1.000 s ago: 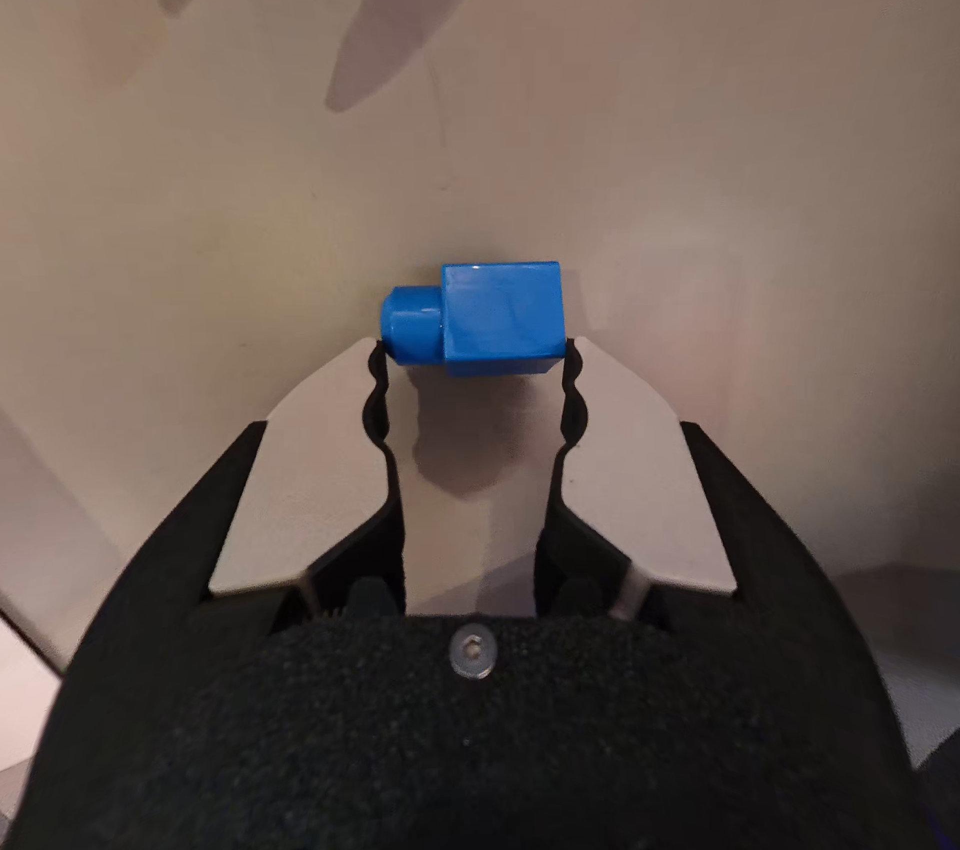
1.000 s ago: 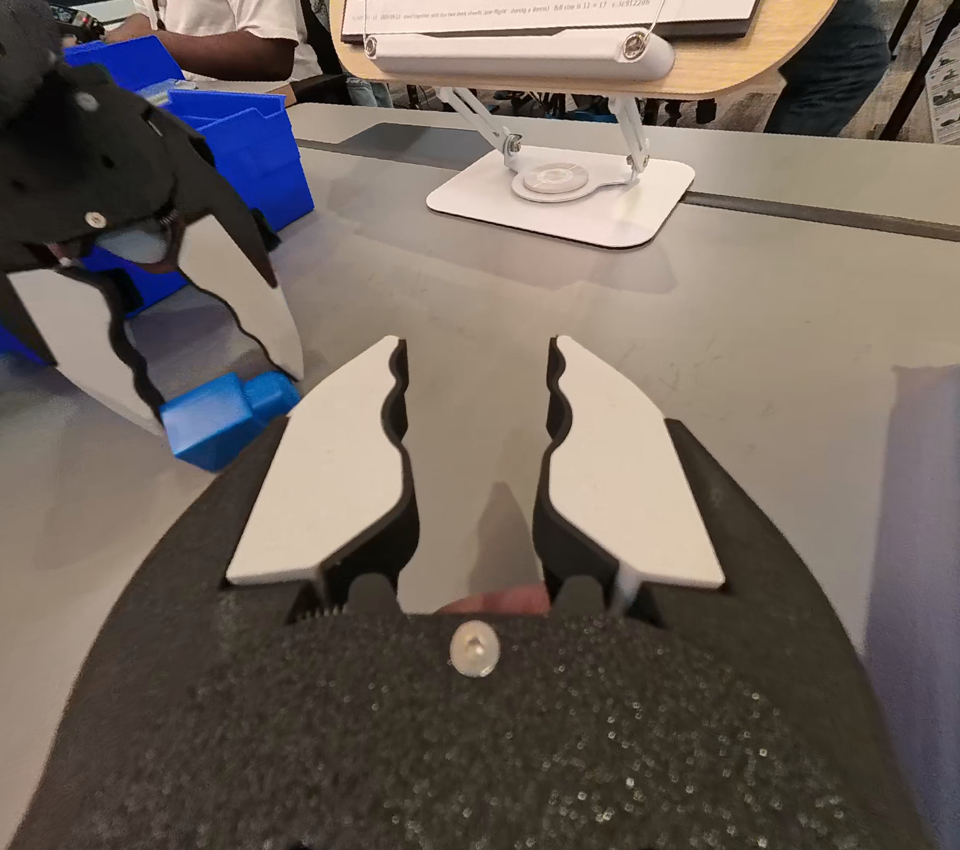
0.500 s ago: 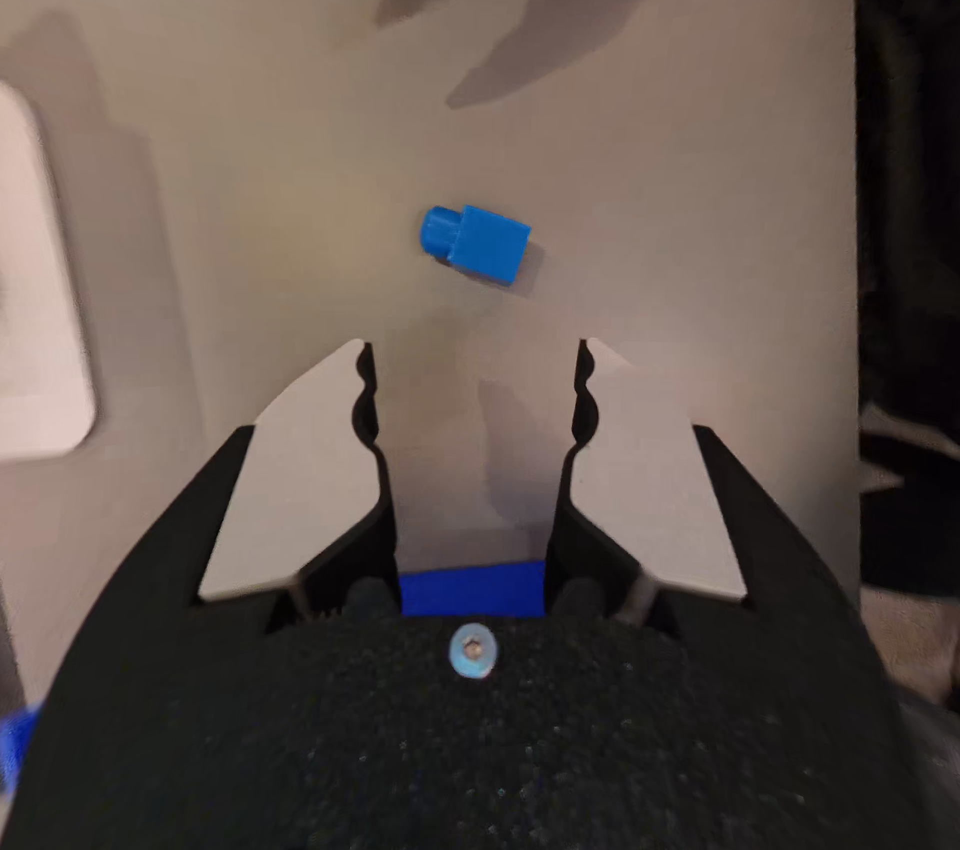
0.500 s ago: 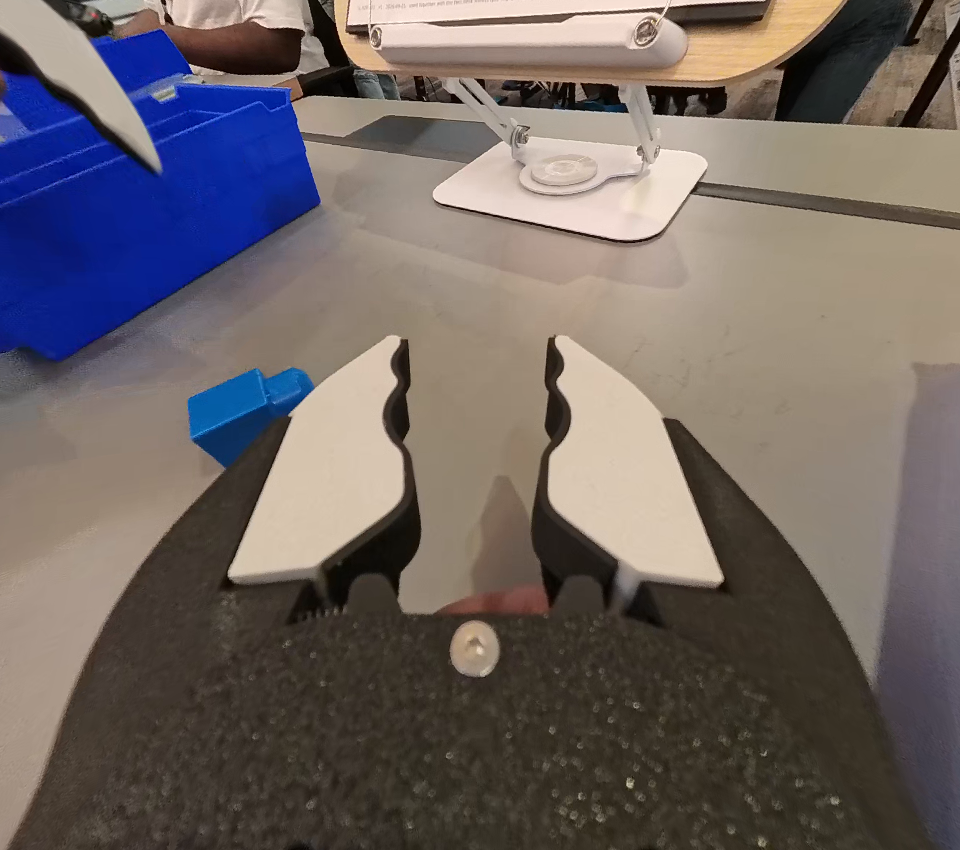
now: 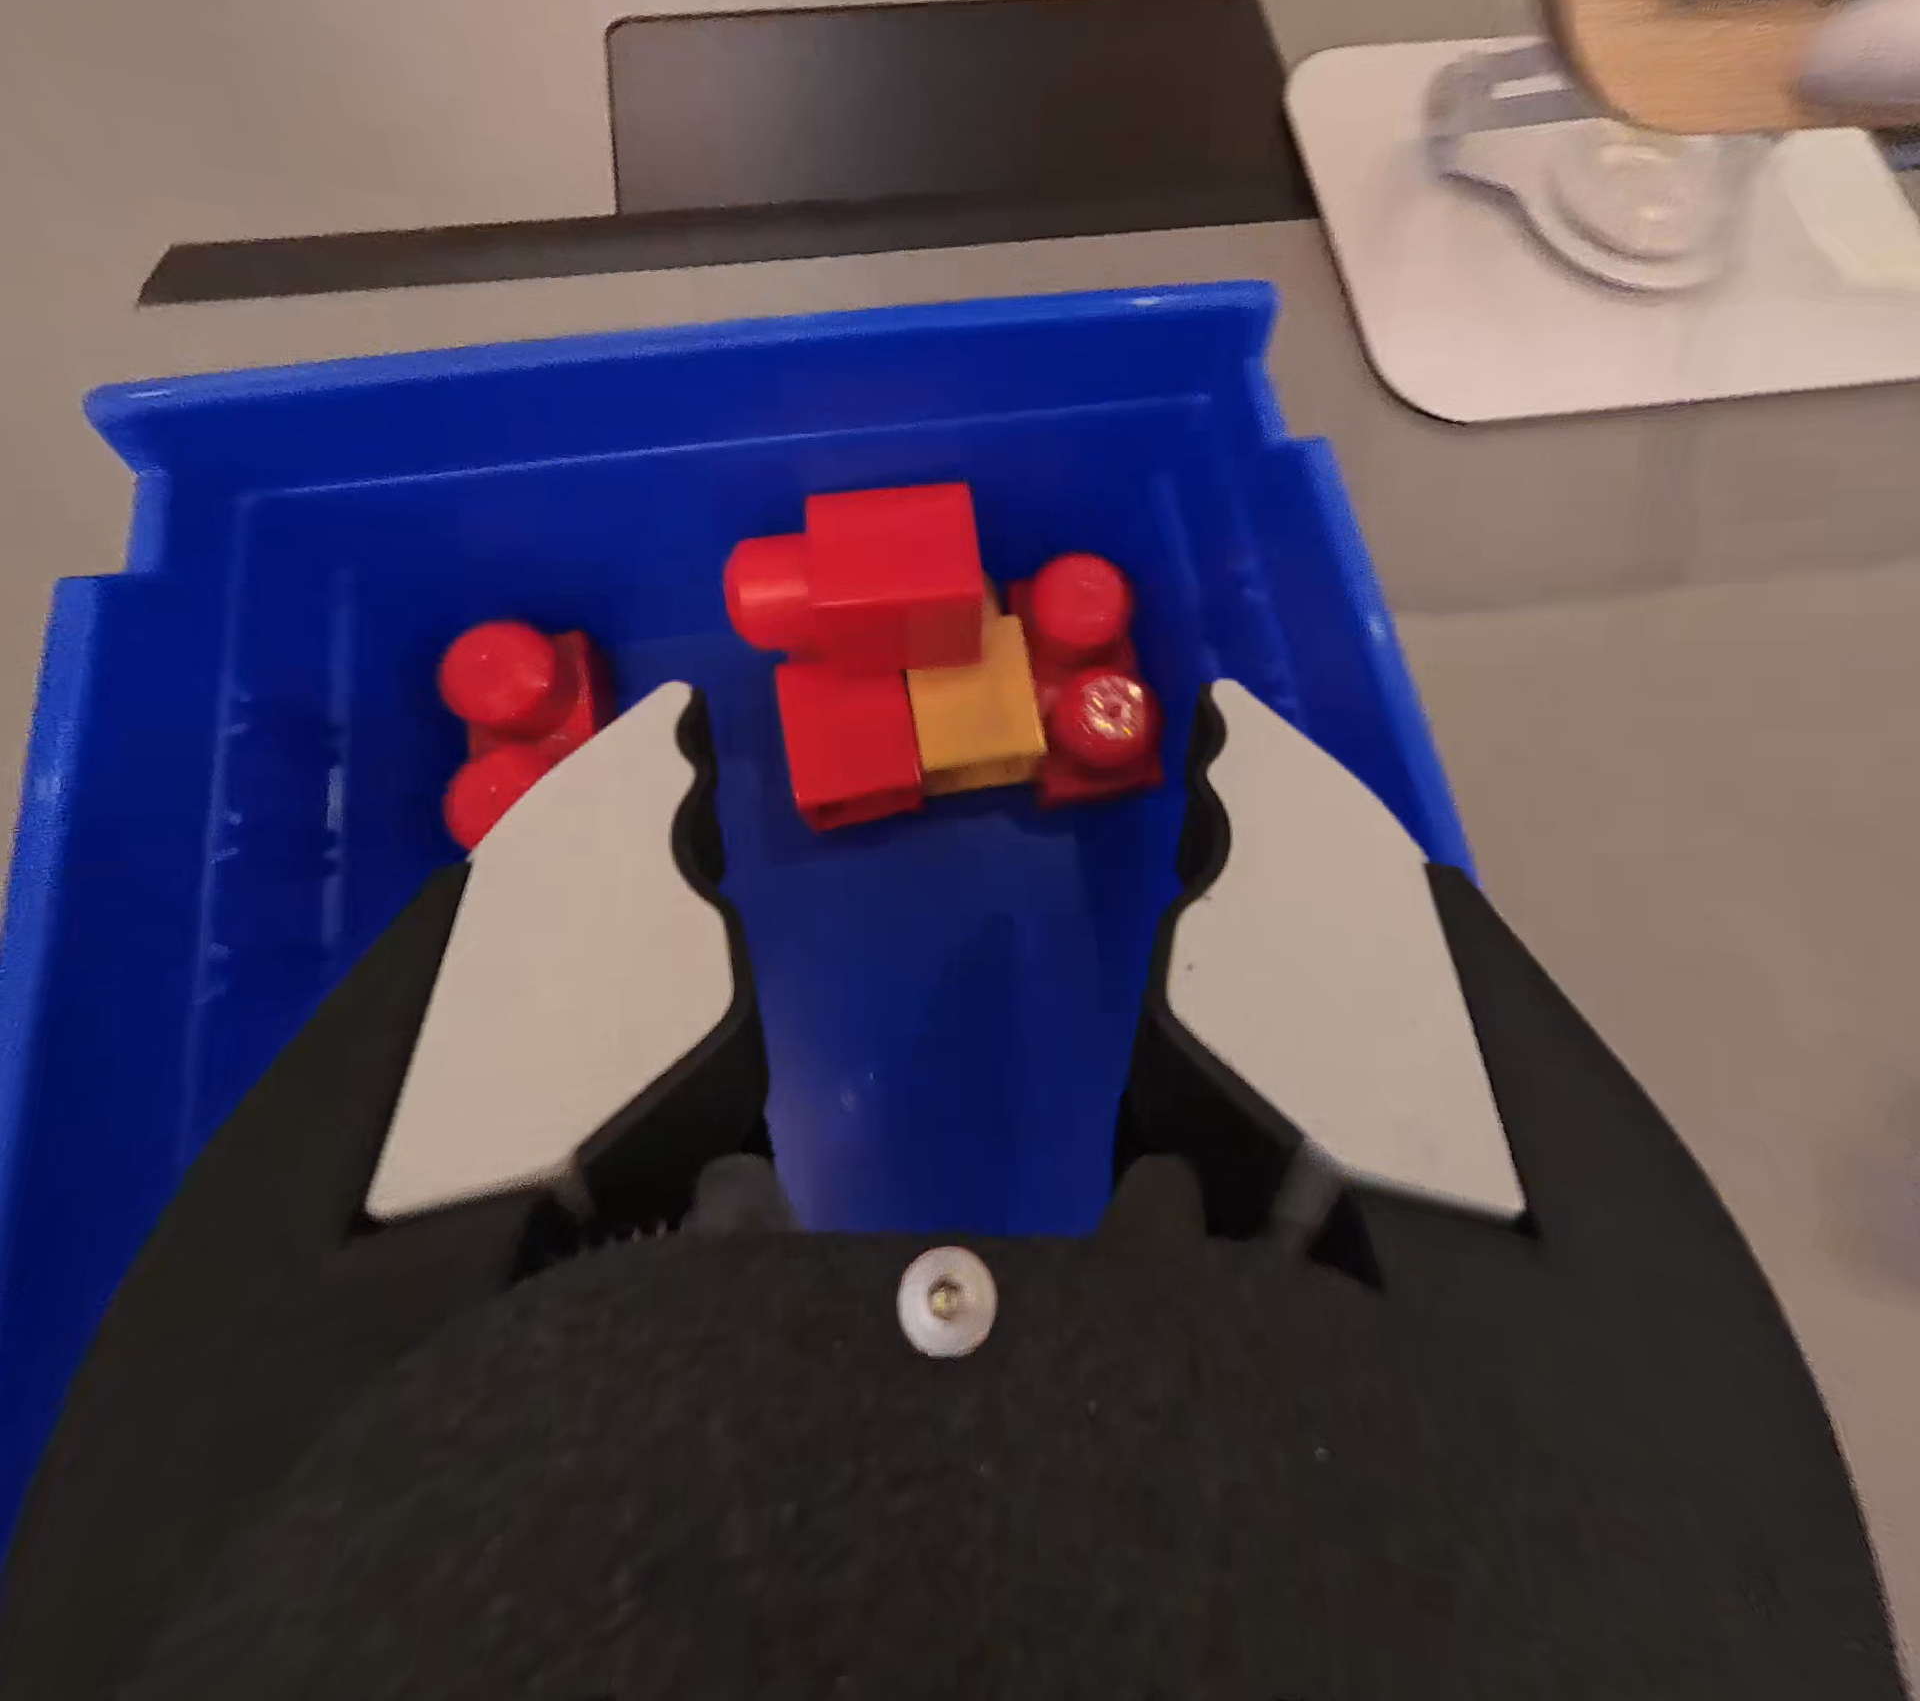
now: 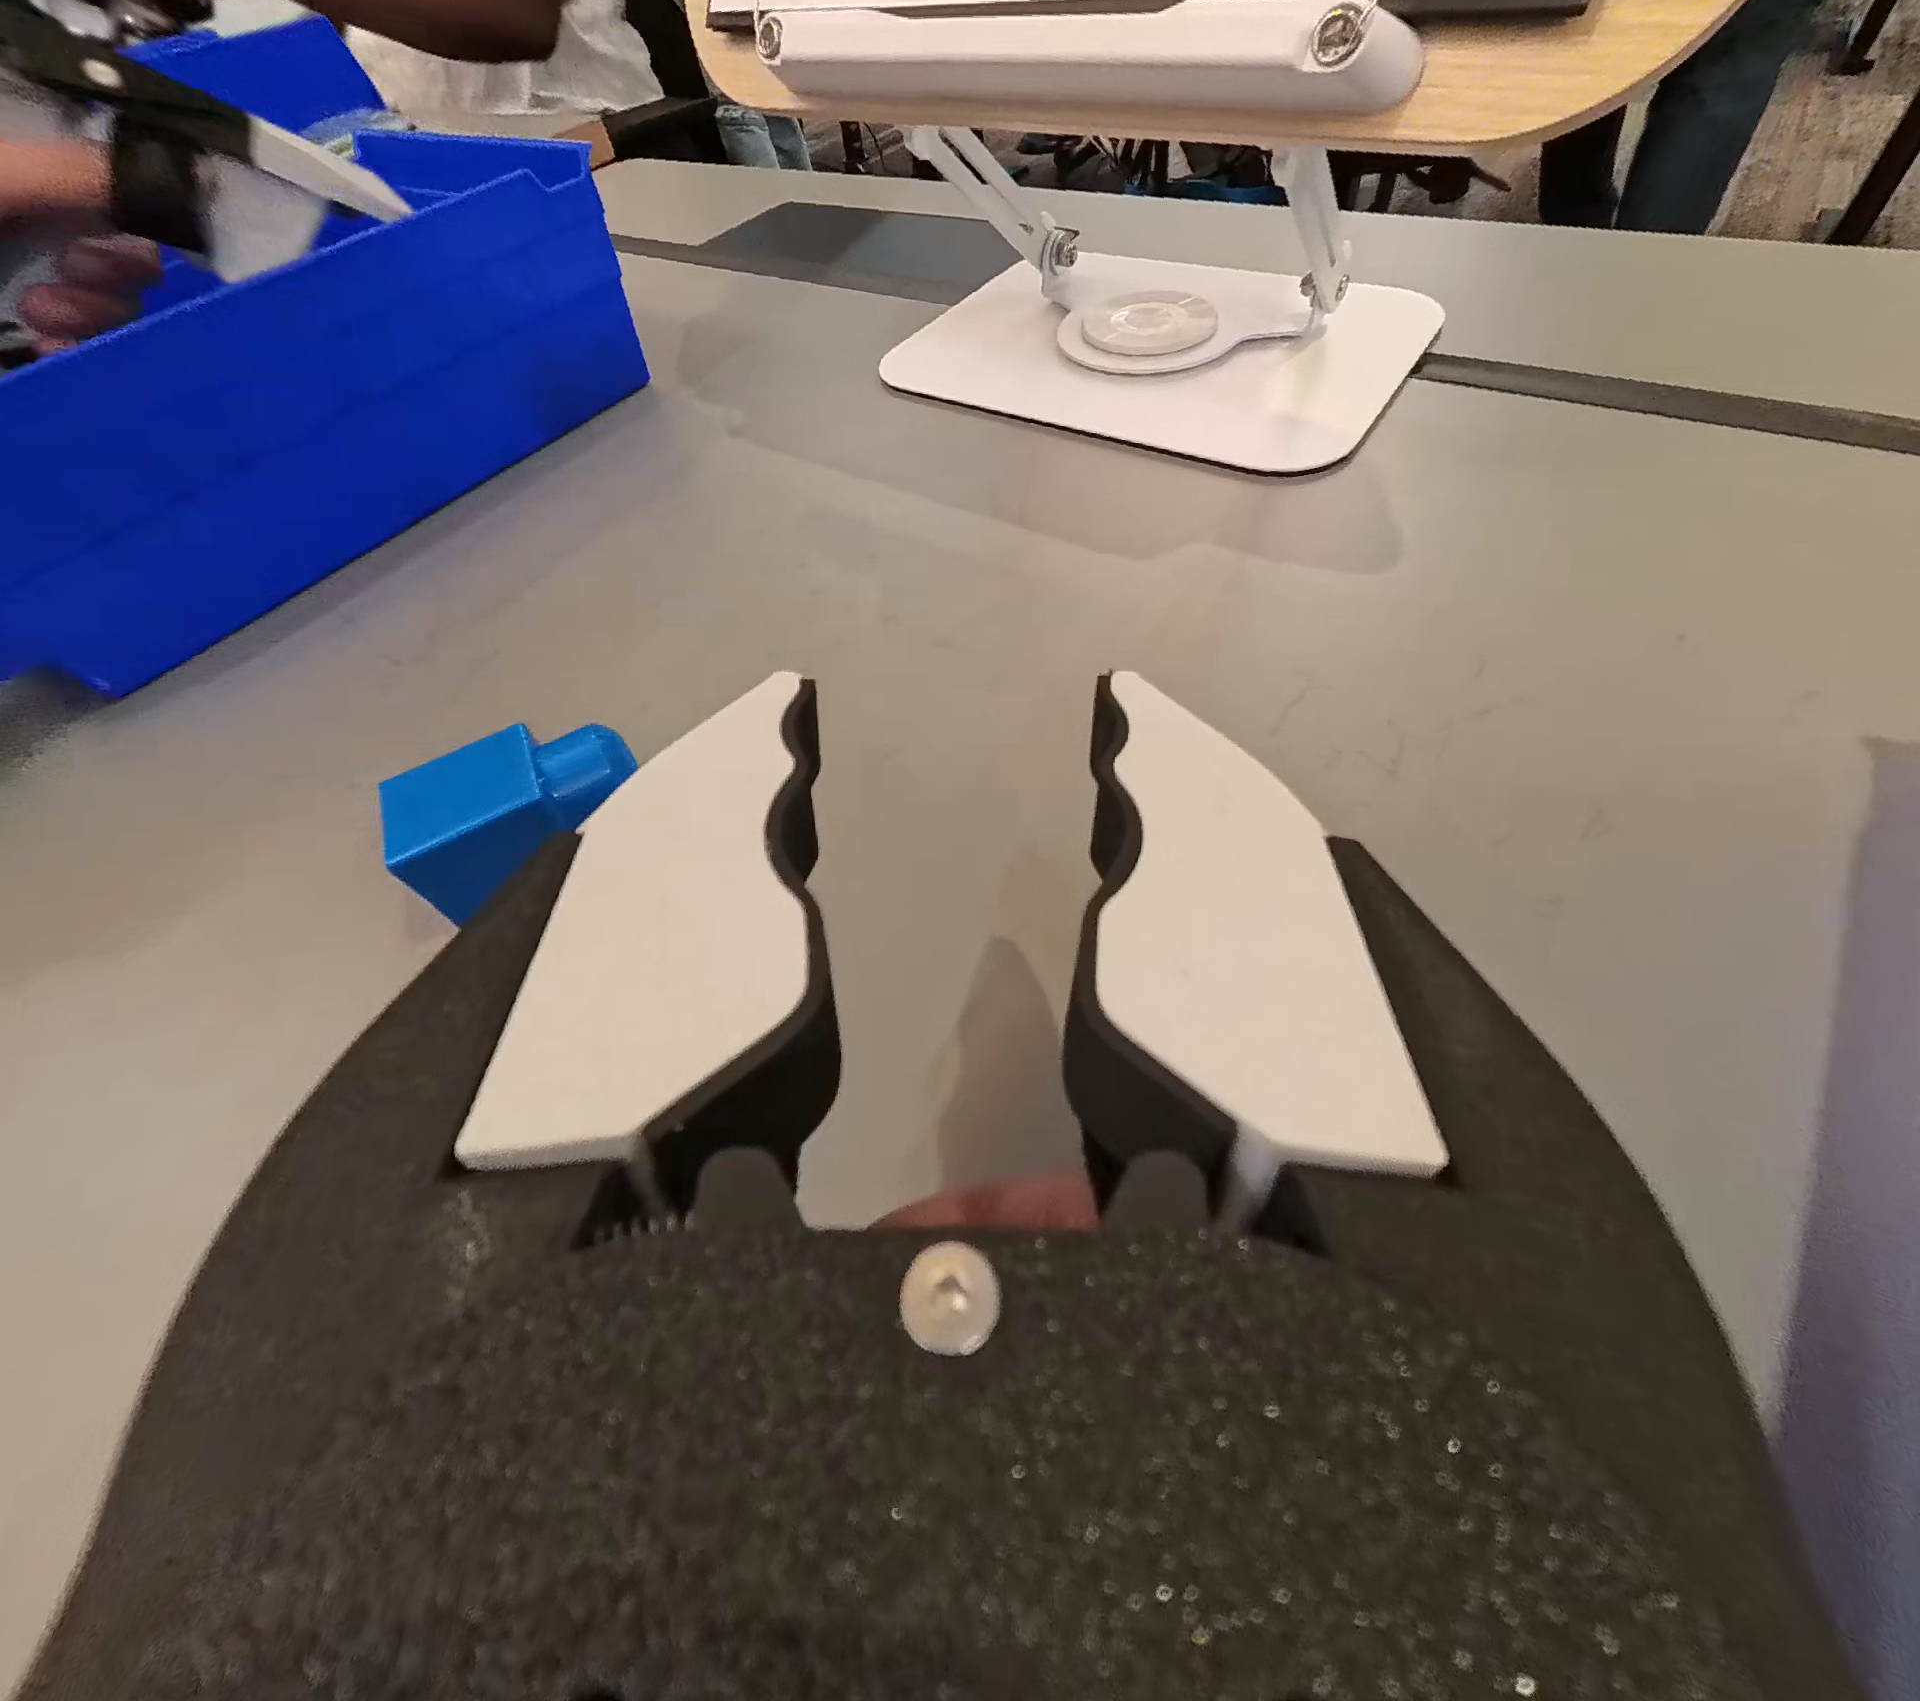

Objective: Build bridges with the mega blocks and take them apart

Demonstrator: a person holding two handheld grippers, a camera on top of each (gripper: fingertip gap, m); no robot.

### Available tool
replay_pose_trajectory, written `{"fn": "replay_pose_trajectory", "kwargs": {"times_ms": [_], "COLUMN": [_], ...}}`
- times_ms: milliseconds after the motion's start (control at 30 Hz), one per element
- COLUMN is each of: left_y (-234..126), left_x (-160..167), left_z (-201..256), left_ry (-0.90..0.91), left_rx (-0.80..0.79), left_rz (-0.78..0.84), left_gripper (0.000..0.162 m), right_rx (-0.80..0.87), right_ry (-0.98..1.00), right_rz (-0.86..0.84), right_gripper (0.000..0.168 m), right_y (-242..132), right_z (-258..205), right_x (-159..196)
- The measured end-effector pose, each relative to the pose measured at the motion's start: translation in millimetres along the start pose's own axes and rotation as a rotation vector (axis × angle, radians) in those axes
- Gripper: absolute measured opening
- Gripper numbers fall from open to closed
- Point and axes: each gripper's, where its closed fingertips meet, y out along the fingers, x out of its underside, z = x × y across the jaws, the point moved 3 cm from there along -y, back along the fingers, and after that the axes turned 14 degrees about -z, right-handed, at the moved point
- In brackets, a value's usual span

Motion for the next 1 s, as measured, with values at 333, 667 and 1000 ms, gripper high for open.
{"fn": "replay_pose_trajectory", "kwargs": {"times_ms": [333, 667, 1000], "left_y": [52.2, -58.1, -72.3], "left_x": [-6.8, -10.1, 53.8], "left_z": [-12.2, 46.9, 175.4], "left_ry": [-0.016, 0.552, 1.351], "left_rx": [-0.011, 0.273, 0.453], "left_rz": [-0.151, 0.002, -0.131], "left_gripper": [0.063, 0.063, 0.063], "right_rx": [-0.006, -0.019, -0.026], "right_ry": [-0.003, 0.010, -0.007], "right_rz": [0.005, 0.003, 0.014], "right_gripper": [0.050, 0.050, 0.050], "right_y": [-1.8, -1.4, -1.5], "right_z": [-1.3, -0.4, -3.3], "right_x": [0.7, 0.7, -1.1]}}
